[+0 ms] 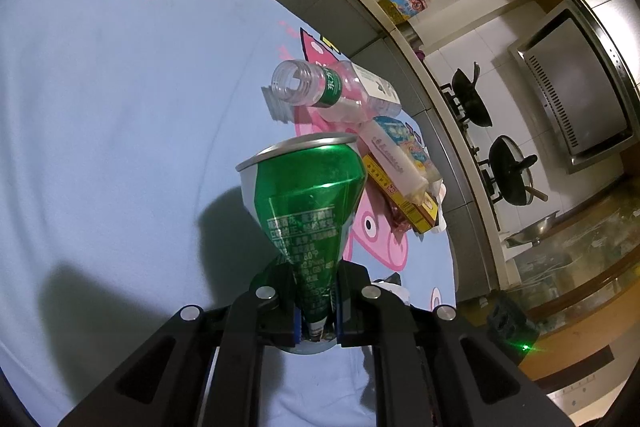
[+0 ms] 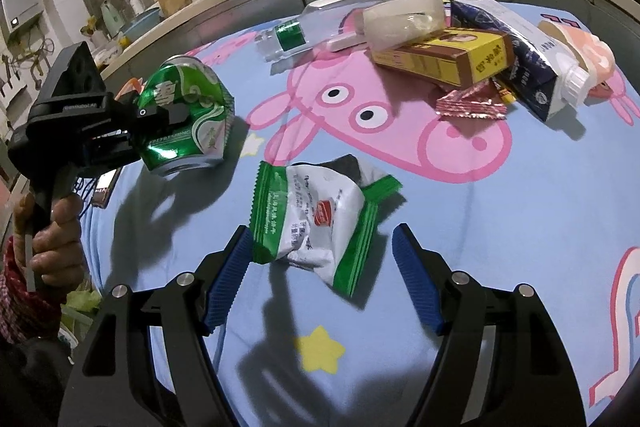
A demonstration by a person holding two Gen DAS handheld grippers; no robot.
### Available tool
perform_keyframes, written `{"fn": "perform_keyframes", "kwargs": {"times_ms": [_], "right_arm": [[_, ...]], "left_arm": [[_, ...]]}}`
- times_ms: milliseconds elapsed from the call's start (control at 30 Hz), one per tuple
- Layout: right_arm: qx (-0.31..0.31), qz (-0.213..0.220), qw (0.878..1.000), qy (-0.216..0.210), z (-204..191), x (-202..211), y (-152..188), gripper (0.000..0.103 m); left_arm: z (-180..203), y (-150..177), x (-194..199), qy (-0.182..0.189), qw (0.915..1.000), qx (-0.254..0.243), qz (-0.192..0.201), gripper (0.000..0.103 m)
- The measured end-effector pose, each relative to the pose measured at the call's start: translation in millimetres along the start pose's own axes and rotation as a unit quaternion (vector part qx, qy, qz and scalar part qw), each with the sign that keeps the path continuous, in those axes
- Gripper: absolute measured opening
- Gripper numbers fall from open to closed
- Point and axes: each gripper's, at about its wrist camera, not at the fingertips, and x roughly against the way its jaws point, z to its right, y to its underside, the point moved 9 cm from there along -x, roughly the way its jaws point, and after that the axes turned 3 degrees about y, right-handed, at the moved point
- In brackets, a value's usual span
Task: Collect trash
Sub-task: 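Hold the can in the left gripper while the right gripper grasps the green-white snack packet, then carry the can and packet to the beige bin and open both grippers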
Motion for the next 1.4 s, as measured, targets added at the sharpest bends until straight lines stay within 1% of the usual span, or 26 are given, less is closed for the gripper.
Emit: {"fn": "perform_keyframes", "kwargs": {"times_ms": [167, 467, 533, 567, 600, 633, 667, 767, 900, 1033, 1067, 1267, 1400], "right_arm": [[0.012, 0.0, 1.0, 0.005, -4.0, -2.4, 0.0, 0.072], [0.015, 0.005, 1.0, 0.014, -0.8, -1.7, 1.1, 0.071], [0.026, 0.006, 0.999, 0.027, -0.1, -1.9, 1.8, 0.06], [0.032, 0.005, 0.999, 0.032, 0.2, -1.9, 2.6, 0.04], [0.036, 0.003, 0.999, 0.035, 0.9, -1.9, 3.6, 0.025], [0.031, 0.002, 0.999, 0.03, 2.2, -1.1, 4.5, 0.02], [0.026, 0.003, 0.999, 0.025, 3.4, -0.3, 4.8, 0.009], [0.013, 0.015, 0.999, 0.027, 10.7, 7.8, 2.2, 0.006], [0.0, 0.04, 0.999, 0.029, 21.7, 26.2, -3.9, 0.006], [-0.019, 0.056, 0.997, 0.047, 46.0, 40.7, -5.4, 0.006], [-0.032, 0.06, 0.996, 0.054, 58.2, 45.7, -4.5, 0.006], [-0.094, 0.086, 0.989, 0.082, 115.6, 70.5, 4.7, 0.006], [-0.128, 0.112, 0.98, 0.102, 157.0, 91.8, 9.4, 0.007]], "left_arm": [[0.5, -0.9, 0.1, 0.0, 1.0, 0.001, 0.0, 0.011], [4.7, 3.3, -0.3, 0.004, 1.0, -0.006, -0.004, 0.011], [8.5, 4.3, -0.3, 0.006, 0.9999, -0.008, -0.006, 0.011], [10.0, 5.1, -0.1, 0.007, 0.9999, -0.01, -0.006, 0.011], [12.5, 5.5, -0.7, 0.007, 0.9999, -0.011, -0.007, 0.011], [14.8, 6.0, -1.1, 0.009, 0.9999, -0.012, -0.008, 0.011], [17.2, 6.9, -2.0, 0.01, 0.9998, -0.014, -0.009, 0.011], [28.8, 12.2, -8.9, 0.015, 0.9994, -0.022, -0.021, 0.011], [49.4, 22.8, -23.5, 0.026, 0.9981, -0.034, -0.044, 0.011], [76.9, 36.8, -45.8, 0.038, 0.9947, -0.057, -0.077, 0.011], [84.3, 39.7, -51.7, 0.04, 0.9935, -0.064, -0.085, 0.011], [139.2, 55.1, -101.0, 0.051, 0.9824, -0.117, -0.136, 0.011], [181.2, 64.4, -140.4, 0.063, 0.9714, -0.152, -0.172, 0.011]]}}
